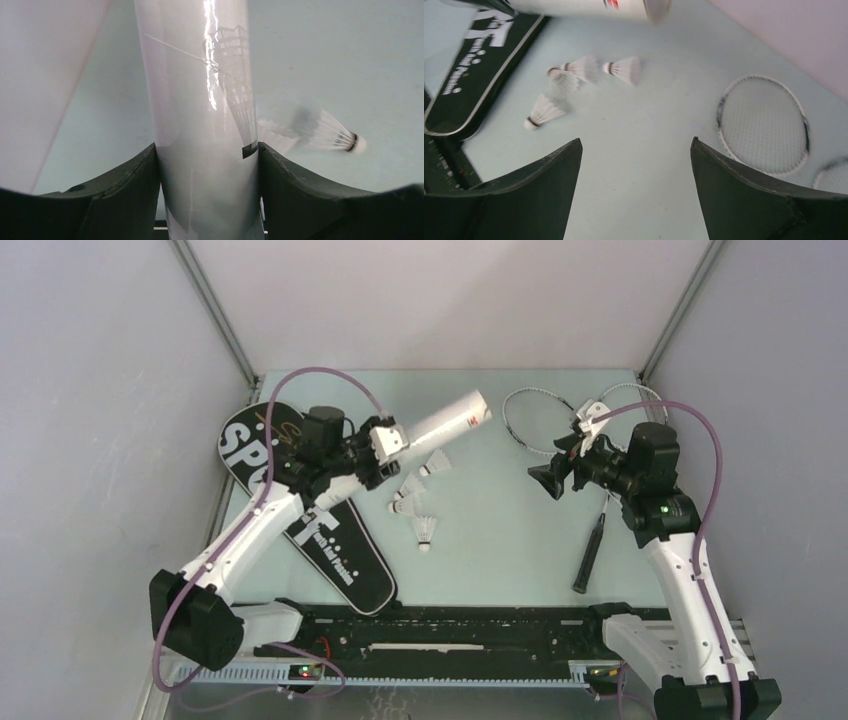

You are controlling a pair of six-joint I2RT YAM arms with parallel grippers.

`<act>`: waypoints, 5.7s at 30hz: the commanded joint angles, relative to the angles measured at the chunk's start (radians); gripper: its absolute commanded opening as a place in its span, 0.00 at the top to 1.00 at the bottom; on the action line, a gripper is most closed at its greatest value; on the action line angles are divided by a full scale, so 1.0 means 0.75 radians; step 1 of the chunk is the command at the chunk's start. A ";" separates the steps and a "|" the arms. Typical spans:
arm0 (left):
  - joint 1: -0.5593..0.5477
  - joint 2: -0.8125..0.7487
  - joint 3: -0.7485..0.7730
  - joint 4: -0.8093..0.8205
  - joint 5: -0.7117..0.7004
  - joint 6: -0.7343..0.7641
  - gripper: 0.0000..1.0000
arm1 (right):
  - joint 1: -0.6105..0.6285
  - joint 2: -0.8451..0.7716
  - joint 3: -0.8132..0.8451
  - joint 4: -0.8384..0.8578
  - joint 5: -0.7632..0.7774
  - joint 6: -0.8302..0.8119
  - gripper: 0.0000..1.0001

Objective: Pack up the badminton gear
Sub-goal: Open the lid of the shuttle tube, then place the lid at the center of the board, then pick up the shuttlecock at the center of the board.

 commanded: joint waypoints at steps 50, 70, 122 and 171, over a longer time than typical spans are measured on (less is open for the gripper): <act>-0.005 -0.140 -0.316 -0.088 0.534 0.523 0.58 | 0.182 0.117 0.090 -0.486 -0.537 -0.505 1.00; 0.011 -0.102 -0.315 -0.152 0.514 0.590 0.64 | 0.024 0.096 0.090 -0.670 -0.582 -0.635 1.00; 0.478 -0.366 -0.400 0.387 0.505 -0.366 0.58 | 0.353 0.995 0.475 -0.168 -0.103 0.052 0.44; 0.503 -0.345 -0.413 0.348 0.571 -0.317 0.57 | 0.417 2.012 1.444 -0.369 -0.324 0.186 0.54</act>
